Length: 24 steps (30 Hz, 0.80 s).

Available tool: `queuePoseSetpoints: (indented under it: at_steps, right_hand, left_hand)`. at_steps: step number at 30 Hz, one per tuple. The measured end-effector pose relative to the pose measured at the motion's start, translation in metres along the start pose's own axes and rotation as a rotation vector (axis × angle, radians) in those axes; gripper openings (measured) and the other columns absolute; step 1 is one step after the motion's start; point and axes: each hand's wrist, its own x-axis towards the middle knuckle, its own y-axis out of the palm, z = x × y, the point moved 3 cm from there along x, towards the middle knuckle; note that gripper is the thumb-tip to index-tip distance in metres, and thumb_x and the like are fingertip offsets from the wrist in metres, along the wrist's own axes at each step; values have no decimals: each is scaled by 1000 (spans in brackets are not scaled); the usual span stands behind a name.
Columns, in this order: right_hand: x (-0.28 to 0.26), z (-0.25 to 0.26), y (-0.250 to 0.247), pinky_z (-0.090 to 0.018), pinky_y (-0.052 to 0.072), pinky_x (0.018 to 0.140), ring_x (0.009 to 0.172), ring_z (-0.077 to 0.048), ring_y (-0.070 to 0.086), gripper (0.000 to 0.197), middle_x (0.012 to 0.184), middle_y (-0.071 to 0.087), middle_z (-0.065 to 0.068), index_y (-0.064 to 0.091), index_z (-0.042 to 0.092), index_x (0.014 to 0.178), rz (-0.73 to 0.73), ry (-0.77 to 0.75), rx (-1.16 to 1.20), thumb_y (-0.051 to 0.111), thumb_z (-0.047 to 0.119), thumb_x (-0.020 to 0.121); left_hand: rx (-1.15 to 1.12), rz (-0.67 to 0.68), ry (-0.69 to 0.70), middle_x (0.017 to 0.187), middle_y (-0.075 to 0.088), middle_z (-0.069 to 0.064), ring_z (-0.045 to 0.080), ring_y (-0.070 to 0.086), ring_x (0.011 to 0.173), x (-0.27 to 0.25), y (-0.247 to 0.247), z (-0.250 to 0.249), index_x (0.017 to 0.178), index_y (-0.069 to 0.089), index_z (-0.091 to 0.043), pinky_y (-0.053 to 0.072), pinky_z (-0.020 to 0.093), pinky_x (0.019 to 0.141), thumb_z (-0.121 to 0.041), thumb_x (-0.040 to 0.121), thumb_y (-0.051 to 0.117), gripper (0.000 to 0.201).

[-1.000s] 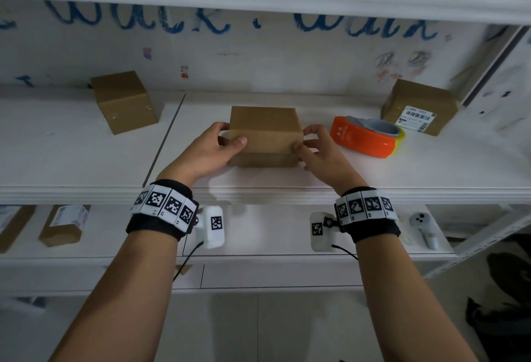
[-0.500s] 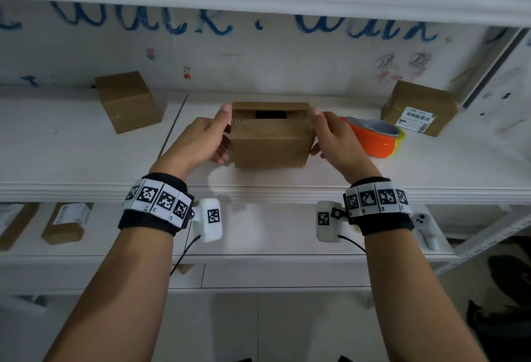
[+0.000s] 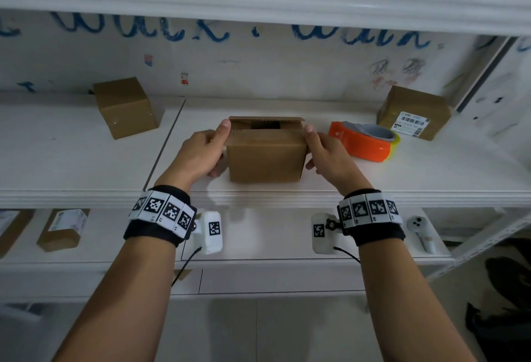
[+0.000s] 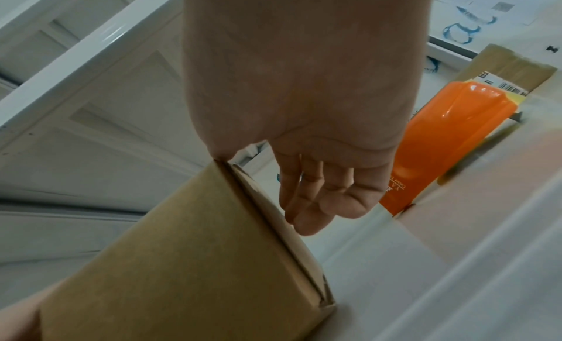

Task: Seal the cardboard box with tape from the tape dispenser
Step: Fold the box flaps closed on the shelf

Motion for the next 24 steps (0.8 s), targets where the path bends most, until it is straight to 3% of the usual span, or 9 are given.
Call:
queuePoseSetpoints:
  at_steps: [2, 3, 7, 10, 14, 18, 21, 24]
  right_hand:
    - [-1, -1, 1, -25, 50, 63, 81, -21, 73, 60, 100, 72, -8, 65, 12, 119, 3, -12, 9, 35, 63, 103]
    - [-1, 0, 1, -26, 51, 64, 82, -22, 73, 60, 100, 71, -6, 64, 13, 122, -1, -20, 15, 36, 63, 103]
    - [0, 2, 3, -12, 50, 54, 87, -13, 69, 57, 109, 69, -4, 59, 12, 132, 6, -31, 64, 39, 58, 105]
    - [2, 4, 7, -13, 51, 54, 93, -14, 69, 59, 115, 68, -6, 57, 12, 136, 24, -33, 59, 40, 59, 104]
    - [4, 6, 8, -20, 55, 61, 93, -15, 69, 55, 115, 68, -5, 58, 13, 134, 10, 1, 73, 42, 56, 105]
    - [4, 6, 10, -39, 60, 84, 106, -21, 65, 42, 121, 62, -6, 53, 25, 137, -58, -88, 48, 50, 49, 104]
    - [4, 13, 11, -31, 53, 97, 115, -13, 58, 36, 129, 55, 0, 59, 27, 135, -115, -262, 14, 57, 37, 101]
    - [10, 22, 15, -13, 46, 90, 105, 6, 56, 24, 123, 57, 7, 72, 24, 118, -129, -303, -72, 66, 34, 97]
  left_hand:
    - [-69, -18, 51, 115, 67, -5, 19, 68, 104, 0, -1, 2, 134, 58, -31, 55, 43, 95, -78, 99, 30, 65]
    - [-101, -17, 78, 122, 63, -9, 16, 64, 112, 0, -2, 2, 140, 53, -36, 51, 42, 99, -74, 101, 32, 59]
    - [-182, 21, 140, 138, 48, -16, 7, 47, 125, -3, -1, -7, 152, 40, -47, 40, 32, 98, -64, 106, 33, 50]
    - [-239, -8, 180, 137, 45, -20, 5, 42, 128, -3, -1, -14, 152, 40, -50, 37, 32, 104, -57, 109, 35, 44]
    - [-202, 3, 284, 144, 52, -20, 2, 47, 131, -2, 3, -22, 145, 55, -42, 40, 27, 106, -51, 107, 48, 40]
    - [-72, -28, 348, 131, 62, -17, 1, 55, 124, 7, 11, -18, 134, 66, -33, 44, 24, 106, -34, 105, 59, 29]
    - [-69, -43, 330, 131, 64, -17, -2, 56, 121, 11, 15, -14, 131, 67, -34, 38, 9, 92, -33, 106, 59, 27]
    - [-64, -45, 319, 132, 63, -15, -1, 54, 120, 15, 17, -13, 131, 68, -33, 34, 5, 90, -35, 106, 58, 28]
